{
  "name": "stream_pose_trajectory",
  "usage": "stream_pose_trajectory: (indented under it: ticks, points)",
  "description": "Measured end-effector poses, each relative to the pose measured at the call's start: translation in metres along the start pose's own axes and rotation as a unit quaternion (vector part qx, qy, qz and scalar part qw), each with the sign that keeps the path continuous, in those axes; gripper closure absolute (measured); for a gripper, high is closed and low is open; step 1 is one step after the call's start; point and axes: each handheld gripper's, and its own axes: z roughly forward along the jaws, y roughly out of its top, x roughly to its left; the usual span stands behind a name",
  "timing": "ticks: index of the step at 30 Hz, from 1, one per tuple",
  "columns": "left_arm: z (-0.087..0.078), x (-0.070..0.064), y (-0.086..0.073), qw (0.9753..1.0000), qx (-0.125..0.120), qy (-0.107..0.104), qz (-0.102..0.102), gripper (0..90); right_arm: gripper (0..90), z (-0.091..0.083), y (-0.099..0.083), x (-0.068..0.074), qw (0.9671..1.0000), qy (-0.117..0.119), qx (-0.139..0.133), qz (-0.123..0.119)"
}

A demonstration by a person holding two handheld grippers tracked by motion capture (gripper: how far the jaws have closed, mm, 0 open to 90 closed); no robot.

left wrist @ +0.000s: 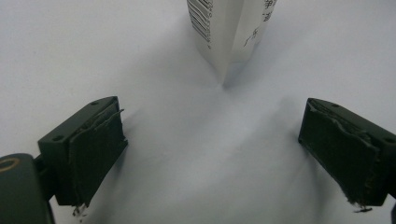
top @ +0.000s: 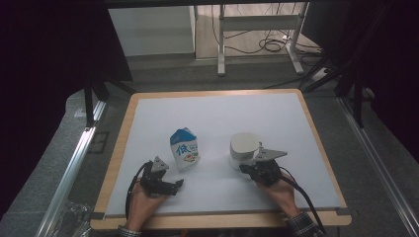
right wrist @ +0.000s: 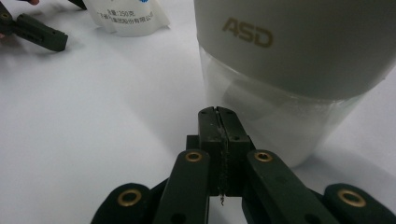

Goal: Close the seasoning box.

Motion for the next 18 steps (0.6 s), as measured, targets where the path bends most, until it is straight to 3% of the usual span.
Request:
stream_pose_trajectory:
  ticks: [18]
  points:
    - [0.0, 0.0, 0.0, 1.0, 0.0, 0.0, 0.0, 6.3, 89.5, 0.0079, 0.0064, -0.0077, 0.9999, -0.009, 0.004, -0.001]
